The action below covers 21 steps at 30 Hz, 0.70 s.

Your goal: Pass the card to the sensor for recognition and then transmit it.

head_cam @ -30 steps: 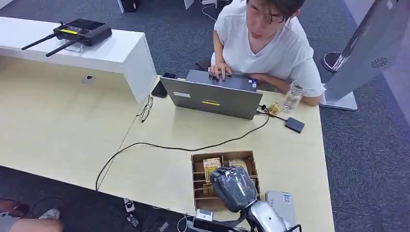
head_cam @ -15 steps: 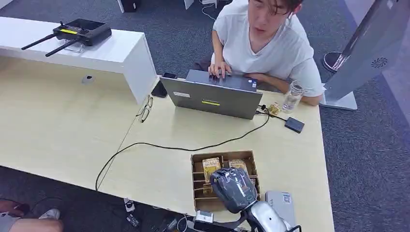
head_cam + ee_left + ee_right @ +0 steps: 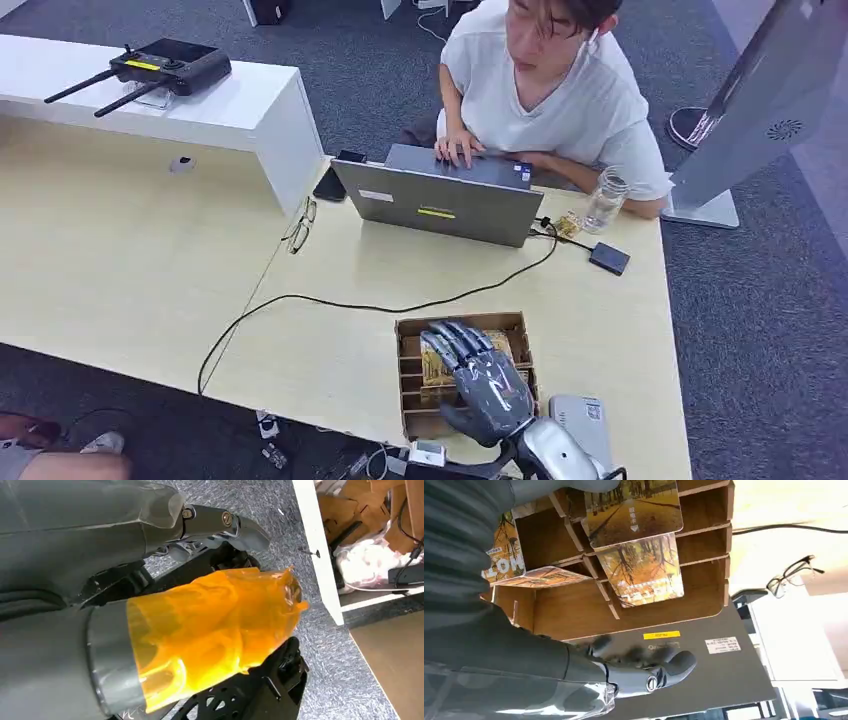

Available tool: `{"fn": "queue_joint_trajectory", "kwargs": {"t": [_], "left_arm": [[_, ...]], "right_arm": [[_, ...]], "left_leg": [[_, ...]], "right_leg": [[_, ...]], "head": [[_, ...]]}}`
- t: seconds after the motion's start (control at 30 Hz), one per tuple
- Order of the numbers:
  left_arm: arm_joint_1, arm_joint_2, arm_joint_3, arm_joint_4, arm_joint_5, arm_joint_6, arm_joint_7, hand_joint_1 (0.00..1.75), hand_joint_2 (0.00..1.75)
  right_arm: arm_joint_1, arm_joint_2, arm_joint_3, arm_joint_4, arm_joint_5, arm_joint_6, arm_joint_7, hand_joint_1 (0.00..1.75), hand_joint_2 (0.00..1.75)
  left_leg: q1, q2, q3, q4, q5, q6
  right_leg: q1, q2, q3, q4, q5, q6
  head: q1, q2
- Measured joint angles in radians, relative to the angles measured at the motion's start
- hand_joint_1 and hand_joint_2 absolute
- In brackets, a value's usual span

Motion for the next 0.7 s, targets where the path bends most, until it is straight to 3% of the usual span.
{"fn": "queue_joint_trajectory", "kwargs": {"t": [0.3,0.33,0.4,0.43,0.53,0.7], "left_arm": [[0.0,0.0,-0.023,0.0,-0.013,-0.012,0.005,0.0,0.0],[0.0,0.0,-0.024,0.0,-0.013,-0.012,0.006,0.0,0.0],[0.0,0.0,-0.029,0.0,-0.015,-0.014,0.008,0.0,0.0],[0.0,0.0,-0.031,0.0,-0.016,-0.015,0.008,0.0,0.0],[0.0,0.0,-0.043,0.0,-0.021,-0.02,0.008,0.0,0.0],[0.0,0.0,-0.057,0.0,-0.03,-0.03,0.009,0.0,0.0]], "right_arm": [[-0.009,-0.011,0.017,0.001,-0.004,0.013,-0.005,0.0,1.75],[-0.01,-0.013,0.018,0.001,-0.003,0.013,-0.006,0.14,1.75],[-0.015,-0.016,0.024,0.002,-0.002,0.014,-0.008,0.23,1.75],[-0.016,-0.018,0.029,0.002,-0.002,0.016,-0.009,0.4,1.75],[-0.021,-0.025,0.036,0.003,-0.002,0.019,-0.01,0.61,1.75],[-0.025,-0.038,0.052,0.007,0.0,0.031,-0.01,0.68,1.75]], "left_leg": [[0.0,0.0,0.0,0.0,0.0,0.0],[0.0,0.0,0.0,0.0,0.0,0.0],[0.0,0.0,0.0,0.0,0.0,0.0],[0.0,0.0,0.0,0.0,0.0,0.0],[0.0,0.0,0.0,0.0,0.0,0.0],[0.0,0.0,0.0,0.0,0.0,0.0]], "right_leg": [[0.0,0.0,0.0,0.0,0.0,0.0],[0.0,0.0,0.0,0.0,0.0,0.0],[0.0,0.0,0.0,0.0,0.0,0.0],[0.0,0.0,0.0,0.0,0.0,0.0],[0.0,0.0,0.0,0.0,0.0,0.0],[0.0,0.0,0.0,0.0,0.0,0.0]], "head": [[0.0,0.0],[0.0,0.0],[0.0,0.0],[0.0,0.0],[0.0,0.0],[0.0,0.0]]}}
